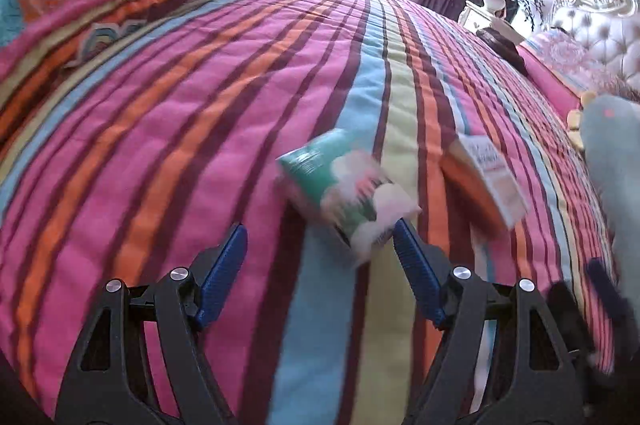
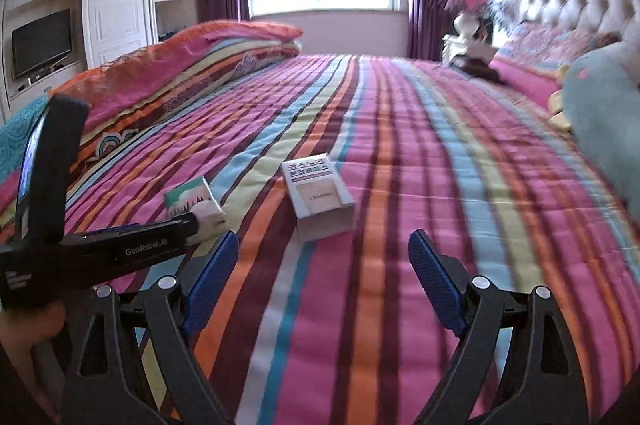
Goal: Collect trash
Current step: 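Move both tools back over the bed toward the remaining boxes, then grasp green tissue pack with left tool while right tool grasps white COSNORI box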
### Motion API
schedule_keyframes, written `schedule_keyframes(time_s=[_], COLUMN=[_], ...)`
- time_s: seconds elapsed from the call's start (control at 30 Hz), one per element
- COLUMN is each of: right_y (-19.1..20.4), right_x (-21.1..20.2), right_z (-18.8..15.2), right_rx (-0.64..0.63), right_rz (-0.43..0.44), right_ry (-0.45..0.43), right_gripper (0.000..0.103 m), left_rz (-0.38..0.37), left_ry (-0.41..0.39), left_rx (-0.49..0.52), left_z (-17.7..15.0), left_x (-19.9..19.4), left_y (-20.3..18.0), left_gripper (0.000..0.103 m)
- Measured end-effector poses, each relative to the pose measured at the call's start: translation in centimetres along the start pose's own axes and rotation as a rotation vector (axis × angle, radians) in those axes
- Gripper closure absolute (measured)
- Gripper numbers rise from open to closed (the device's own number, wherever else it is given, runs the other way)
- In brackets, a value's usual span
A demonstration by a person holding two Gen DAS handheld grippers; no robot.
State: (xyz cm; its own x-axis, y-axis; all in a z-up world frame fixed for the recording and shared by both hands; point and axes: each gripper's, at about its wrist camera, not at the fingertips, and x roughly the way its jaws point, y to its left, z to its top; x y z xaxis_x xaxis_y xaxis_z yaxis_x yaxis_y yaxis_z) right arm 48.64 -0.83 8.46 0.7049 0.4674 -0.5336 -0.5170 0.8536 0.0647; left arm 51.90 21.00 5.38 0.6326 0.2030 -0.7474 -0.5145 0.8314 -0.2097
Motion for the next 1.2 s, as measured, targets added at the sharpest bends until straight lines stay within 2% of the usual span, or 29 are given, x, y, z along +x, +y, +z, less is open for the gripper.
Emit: schedule_keyframes(time_s=[0.1,0.13,0.3,0.43,0.53,0.67,0.8,0.93,1.0,1.07,1.13,1.2], right_y=[0.4,0.5,0.6,0.9,1.1,1.3,0.9,0.6,0.4,0.6,0.9,1.0], right_x=[3.5,4.1,5.9,7.9,8.8,9.0,9.6,10.4,11.5,12.1,12.1,12.1], right_z=[0.9,1.4,3.0,2.8,3.1,3.5,3.7,4.3,4.4,4.2,4.1,4.0], right_rx=[-0.052,-0.057,-0.115,-0.143,-0.176,-0.198,-0.177,-0.162,-0.151,-0.156,-0.170,-0.179], right_rz=[0.063,0.070,0.018,0.081,0.111,0.096,0.111,0.121,0.138,0.133,0.120,0.111], right_ry=[0.120,0.134,0.126,0.205,0.223,0.206,0.221,0.222,0.259,0.291,0.292,0.291], right_gripper=[0.021,0.021,0.021,0.021,0.021,0.021,0.021,0.021,0.021,0.021,0.021,0.022], left_rz=[0.015,0.016,0.019,-0.037,-0.123,-0.113,-0.134,-0.041,0.019,0.048,0.075,0.071], left_ry=[0.004,0.010,0.005,0.011,0.011,-0.015,0.022,0.027,0.027,0.030,0.015,0.011], left_rx=[0.028,0.024,0.012,-0.064,-0.141,-0.188,-0.213,-0.164,-0.149,-0.126,-0.047,0.021], left_z=[1.2,1.5,2.6,3.2,3.9,4.1,4.2,5.0,5.4,5.4,5.4,5.2], left_x=[1.5,1.7,2.7,3.5,2.8,2.2,3.0,4.3,5.2,5.8,6.1,6.5], left_y=[-1.3,-1.6,-2.4,-1.9,-1.0,-0.4,-0.8,-2.6,-3.1,-3.4,-4.2,-4.5], left_gripper=[0.029,0.029,0.029,0.029,0.029,0.029,0.029,0.029,0.029,0.029,0.029,0.029])
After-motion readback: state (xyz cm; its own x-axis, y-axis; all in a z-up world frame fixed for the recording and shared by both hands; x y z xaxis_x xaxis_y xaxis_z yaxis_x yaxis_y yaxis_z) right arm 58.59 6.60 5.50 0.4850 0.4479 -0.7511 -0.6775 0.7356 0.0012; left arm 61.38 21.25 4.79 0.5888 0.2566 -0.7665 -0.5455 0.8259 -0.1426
